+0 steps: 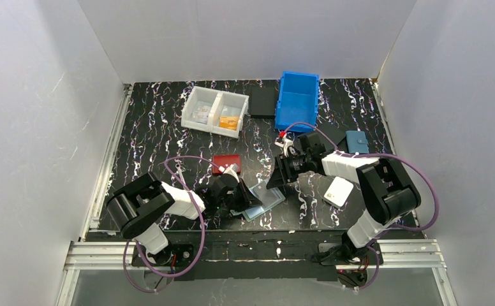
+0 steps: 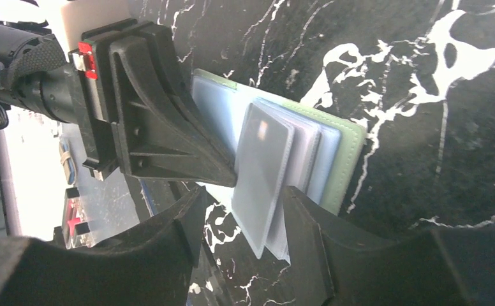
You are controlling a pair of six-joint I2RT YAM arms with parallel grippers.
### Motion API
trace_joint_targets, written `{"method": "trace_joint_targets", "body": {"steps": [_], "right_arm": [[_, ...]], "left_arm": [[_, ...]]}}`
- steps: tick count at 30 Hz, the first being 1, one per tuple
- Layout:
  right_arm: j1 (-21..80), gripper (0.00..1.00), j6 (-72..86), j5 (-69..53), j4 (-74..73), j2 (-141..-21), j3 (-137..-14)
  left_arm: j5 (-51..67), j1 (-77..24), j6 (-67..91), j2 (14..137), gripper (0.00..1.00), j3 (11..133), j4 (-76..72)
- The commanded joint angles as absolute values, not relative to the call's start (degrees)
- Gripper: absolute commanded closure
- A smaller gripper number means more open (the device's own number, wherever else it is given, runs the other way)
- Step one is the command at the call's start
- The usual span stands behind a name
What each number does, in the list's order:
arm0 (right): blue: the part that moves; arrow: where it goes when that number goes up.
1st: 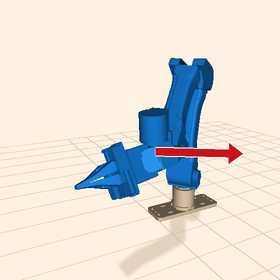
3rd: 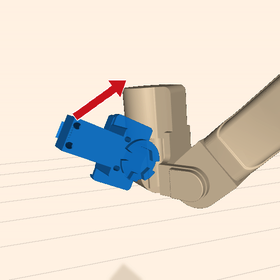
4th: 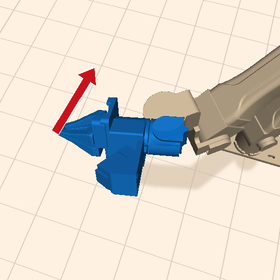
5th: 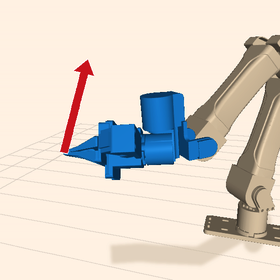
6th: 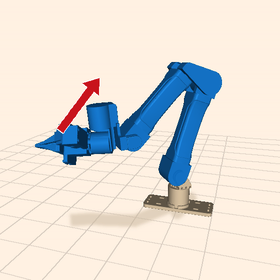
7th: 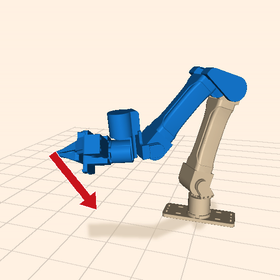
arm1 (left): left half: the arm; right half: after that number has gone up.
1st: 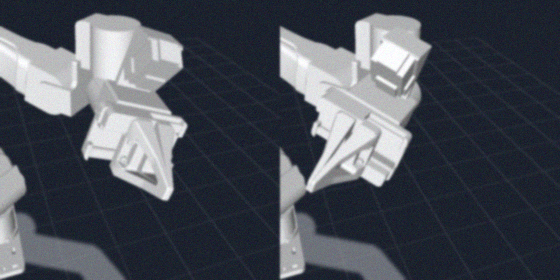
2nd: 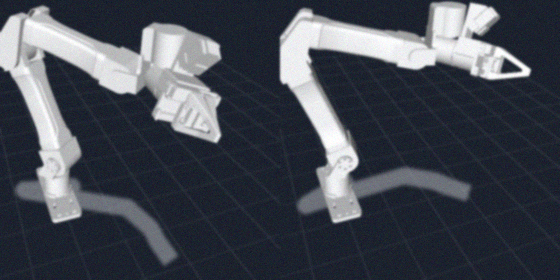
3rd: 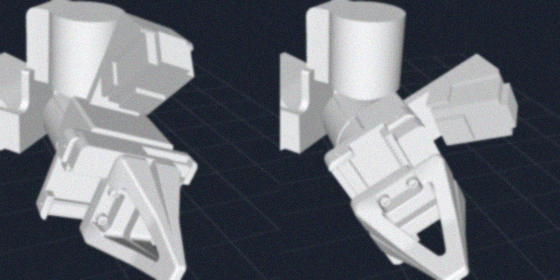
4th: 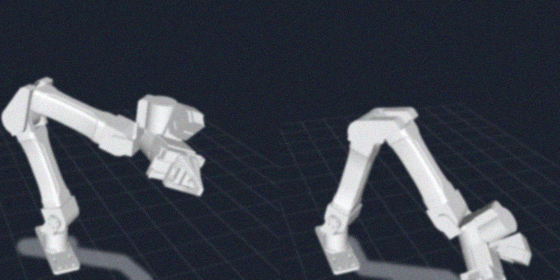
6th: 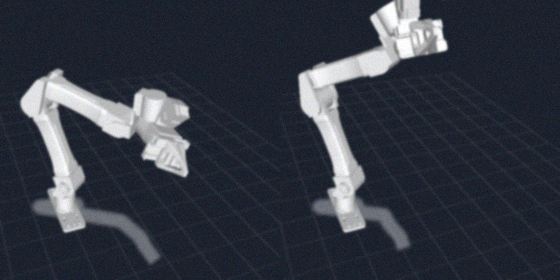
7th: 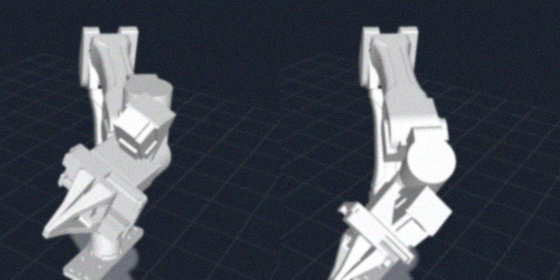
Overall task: Take the credit cards out of the card holder
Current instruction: Remove the credit card from the card holder.
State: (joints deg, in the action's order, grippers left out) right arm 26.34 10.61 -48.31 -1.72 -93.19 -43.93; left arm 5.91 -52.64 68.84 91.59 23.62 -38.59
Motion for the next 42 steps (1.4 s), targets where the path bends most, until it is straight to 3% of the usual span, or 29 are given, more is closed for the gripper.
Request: {"method": "trace_joint_targets", "body": {"steps": [1,19,21,24,28,33,42], "right_arm": [[25.8,0.44,8.9,-48.2,-3.4,-93.2,-45.8],[28.3,0.48,10.6,-52.0,-3.2,-96.4,-45.8],[28.7,0.53,10.7,-52.0,-3.3,-96.5,-45.9],[29.2,0.7,10.6,-51.3,-3.6,-96.7,-46.3],[29.3,0.97,8.1,-47.5,-5.6,-95.6,-47.2],[29.2,0.99,4.6,-41.0,-7.6,-91.4,-47.9],[29.9,0.99,1.7,-40.2,-8.4,-87.9,-47.8]], "left_arm": [[2.7,-52.9,66.7,93.1,1.0,20.7,-28.6],[3.0,-52.9,66.6,93.2,1.0,20.7,-28.7],[2.9,-52.9,66.5,92.4,1.0,20.6,-28.7],[2.6,-52.9,66.8,90.4,1.0,20.3,-28.7],[2.5,-52.9,67.8,85.2,0.78,18.9,-28.6],[1.6,-52.7,68.9,77.4,0.57,16.1,-28.5],[2.0,-51.2,70.9,74.5,0.37,16.4,-29.3]]}}
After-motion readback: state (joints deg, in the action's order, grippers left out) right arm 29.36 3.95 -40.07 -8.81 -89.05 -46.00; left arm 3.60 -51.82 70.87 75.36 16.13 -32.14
